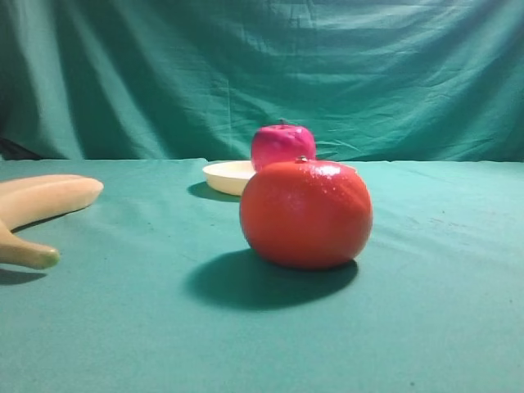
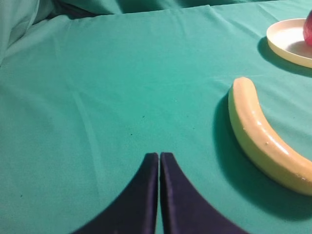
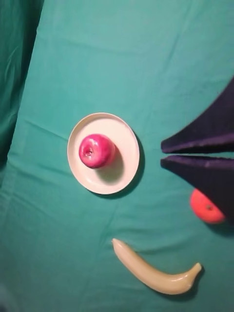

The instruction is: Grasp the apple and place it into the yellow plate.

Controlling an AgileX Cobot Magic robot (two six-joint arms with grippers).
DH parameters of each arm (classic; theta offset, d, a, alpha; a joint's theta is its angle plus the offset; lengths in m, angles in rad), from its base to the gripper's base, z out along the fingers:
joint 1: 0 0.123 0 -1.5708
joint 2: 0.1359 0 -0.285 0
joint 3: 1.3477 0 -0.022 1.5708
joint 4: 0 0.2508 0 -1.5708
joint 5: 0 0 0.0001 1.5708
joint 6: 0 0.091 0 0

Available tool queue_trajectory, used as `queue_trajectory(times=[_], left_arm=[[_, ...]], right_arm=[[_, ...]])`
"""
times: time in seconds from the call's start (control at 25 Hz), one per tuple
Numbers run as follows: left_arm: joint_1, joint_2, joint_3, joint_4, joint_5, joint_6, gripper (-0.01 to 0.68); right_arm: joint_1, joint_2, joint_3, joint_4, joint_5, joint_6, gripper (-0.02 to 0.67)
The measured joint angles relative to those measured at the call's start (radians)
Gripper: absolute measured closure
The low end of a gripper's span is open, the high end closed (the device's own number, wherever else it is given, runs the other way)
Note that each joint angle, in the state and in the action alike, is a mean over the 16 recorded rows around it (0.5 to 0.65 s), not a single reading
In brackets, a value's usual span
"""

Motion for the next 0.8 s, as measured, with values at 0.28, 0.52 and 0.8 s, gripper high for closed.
queue_trajectory(times=[0.28, 0.52, 0.8], left_arm=[[0.000, 0.000, 0.000, 0.000, 0.000, 0.000, 0.673], [0.000, 0.000, 0.000, 0.000, 0.000, 0.000, 0.673], [0.000, 0.000, 0.000, 0.000, 0.000, 0.000, 0.673]], right_arm=[[0.000, -0.309, 0.292, 0.014, -0.084, 0.000, 0.649], [0.000, -0.526, 0.497, -0.014, -0.141, -0.014, 0.649], [-0.050, -0.696, 0.742, -0.090, -0.307, -0.031, 0.649]])
